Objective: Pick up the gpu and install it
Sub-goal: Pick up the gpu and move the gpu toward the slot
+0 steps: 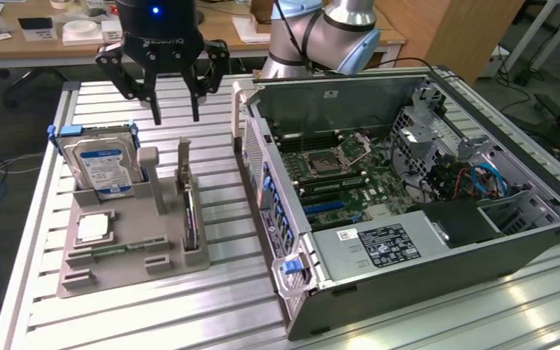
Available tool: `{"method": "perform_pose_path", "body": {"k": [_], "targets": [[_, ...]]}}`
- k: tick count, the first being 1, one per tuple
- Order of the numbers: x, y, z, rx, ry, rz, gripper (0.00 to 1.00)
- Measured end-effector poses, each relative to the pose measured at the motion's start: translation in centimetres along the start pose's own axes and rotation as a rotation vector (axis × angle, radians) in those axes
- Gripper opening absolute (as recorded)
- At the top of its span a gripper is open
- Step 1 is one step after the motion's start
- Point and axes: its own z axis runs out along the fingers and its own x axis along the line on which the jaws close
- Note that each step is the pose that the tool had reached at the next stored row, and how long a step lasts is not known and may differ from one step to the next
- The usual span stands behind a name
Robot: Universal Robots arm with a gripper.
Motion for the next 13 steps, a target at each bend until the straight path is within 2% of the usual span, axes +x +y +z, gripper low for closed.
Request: {"method": "perform_pose_path", "body": {"k": [4,7,8,10,13], "targets": [[-0.01,-0.39,0.21,0.0001,0.0029,-0.011,0.53],[-0.01,-0.64,0.34,0.0026,0.0048,-0.012,0.54],[-0.01,-0.68,0.36,0.0040,0.0056,-0.012,0.60],[-0.01,-0.74,0.44,0.0072,0.0076,-0.012,0.60],[-0.02,-0.86,0.71,0.0077,0.0084,-0.012,0.60]]}}
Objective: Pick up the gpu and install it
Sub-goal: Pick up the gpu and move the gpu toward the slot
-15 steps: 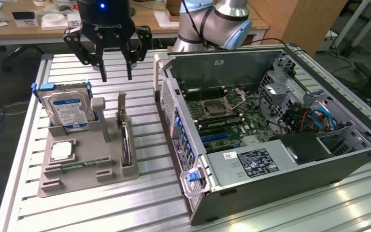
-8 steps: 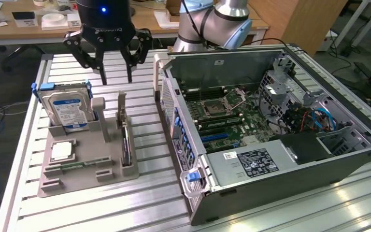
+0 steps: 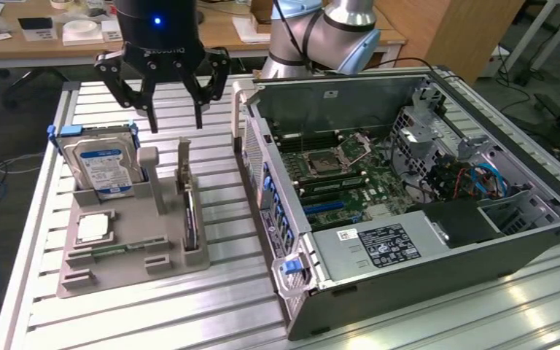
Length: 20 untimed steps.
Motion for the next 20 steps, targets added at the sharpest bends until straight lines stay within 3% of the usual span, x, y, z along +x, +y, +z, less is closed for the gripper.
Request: {"method": "perform_pose_path", "body": {"k": [20], "targets": [[-0.2,-0.12,1.78,0.0004,0.0015,0.000,0.60]]}}
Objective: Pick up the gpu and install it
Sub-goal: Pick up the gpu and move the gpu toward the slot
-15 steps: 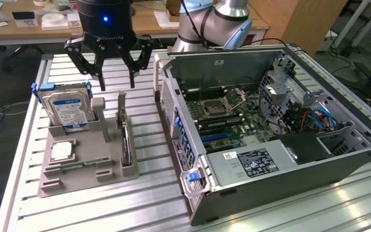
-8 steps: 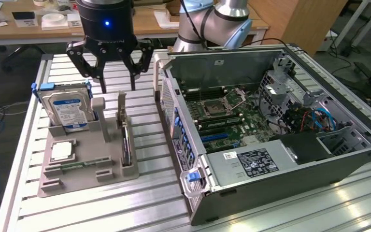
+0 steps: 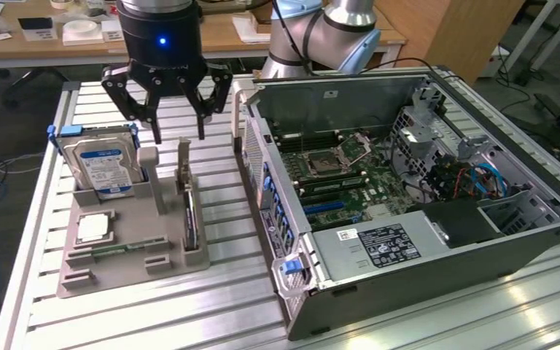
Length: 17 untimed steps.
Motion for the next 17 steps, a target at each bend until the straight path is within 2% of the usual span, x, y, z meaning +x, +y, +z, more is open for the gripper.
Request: {"method": "perform_pose_path", "body": {"k": [17], "targets": [[0.0,-0.09,1.19,0.0000,0.0000,0.000,0.60]]}}
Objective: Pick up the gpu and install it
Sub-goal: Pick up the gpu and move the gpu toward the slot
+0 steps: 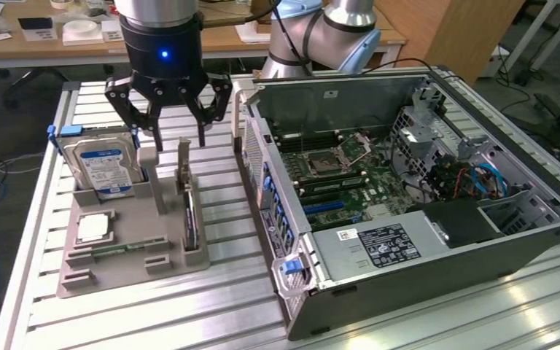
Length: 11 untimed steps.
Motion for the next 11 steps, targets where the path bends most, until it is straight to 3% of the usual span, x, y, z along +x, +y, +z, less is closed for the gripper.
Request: {"method": "perform_pose_path", "body": {"k": [11], "targets": [[0.01,-0.03,0.83,0.0000,0.0000,0.000,0.60]]}}
